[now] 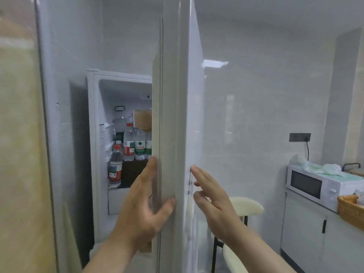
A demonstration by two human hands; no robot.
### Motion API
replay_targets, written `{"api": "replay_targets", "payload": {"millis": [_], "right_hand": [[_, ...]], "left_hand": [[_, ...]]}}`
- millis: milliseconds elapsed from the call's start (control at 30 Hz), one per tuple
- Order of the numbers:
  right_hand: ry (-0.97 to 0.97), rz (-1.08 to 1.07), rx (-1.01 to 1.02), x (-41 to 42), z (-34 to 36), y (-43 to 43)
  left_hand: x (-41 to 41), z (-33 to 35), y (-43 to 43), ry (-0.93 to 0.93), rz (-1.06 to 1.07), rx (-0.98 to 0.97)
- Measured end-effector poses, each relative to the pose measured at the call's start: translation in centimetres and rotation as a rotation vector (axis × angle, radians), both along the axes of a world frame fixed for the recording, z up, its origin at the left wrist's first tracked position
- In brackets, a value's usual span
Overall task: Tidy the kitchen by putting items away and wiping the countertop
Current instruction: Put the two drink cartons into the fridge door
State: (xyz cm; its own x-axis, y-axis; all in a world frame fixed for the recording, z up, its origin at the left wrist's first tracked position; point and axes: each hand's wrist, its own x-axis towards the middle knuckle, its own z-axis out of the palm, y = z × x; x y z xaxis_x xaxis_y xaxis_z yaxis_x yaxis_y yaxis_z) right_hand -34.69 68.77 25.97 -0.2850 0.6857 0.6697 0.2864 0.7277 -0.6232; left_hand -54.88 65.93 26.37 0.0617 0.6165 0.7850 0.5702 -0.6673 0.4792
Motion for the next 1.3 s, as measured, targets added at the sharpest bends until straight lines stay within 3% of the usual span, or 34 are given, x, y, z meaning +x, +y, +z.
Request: {"api": "replay_targets", "payload": {"millis": [100,300,567,700,900,1000,1300], "right_hand": [[-0.104,-0.011,0.04,-1.9,0.2,1.2],[-0.311,0.004,0.117,-5.8,1.2,3.6],[-0.458,-0.052,0.218,-9.5,3.7,9.1],[-0.564,-0.146,0.27,-11.5,4.5,12.6],[-0.593,-0.276,0.427,-14.2,4.1,18.6],[-0.553,-0.36,0.433,-14.8,4.6,21.2],[-0.632,-0.484,0.427,-16.1,6.0,26.5]], "left_hand": [[-1.6,0.7,-0.6,-0.031,0.017,-0.003],[-4.5,2.5,0.2,0.087,0.233,0.208],[-9.8,2.6,3.5,0.165,0.41,0.076],[-11.2,3.3,5.2,0.118,0.511,0.033],[-13.6,3.7,10.2,0.456,0.915,0.07],[-14.3,4.3,12.4,0.573,0.895,0.186],[-17.8,4.4,19.6,0.655,0.881,0.13]]}}
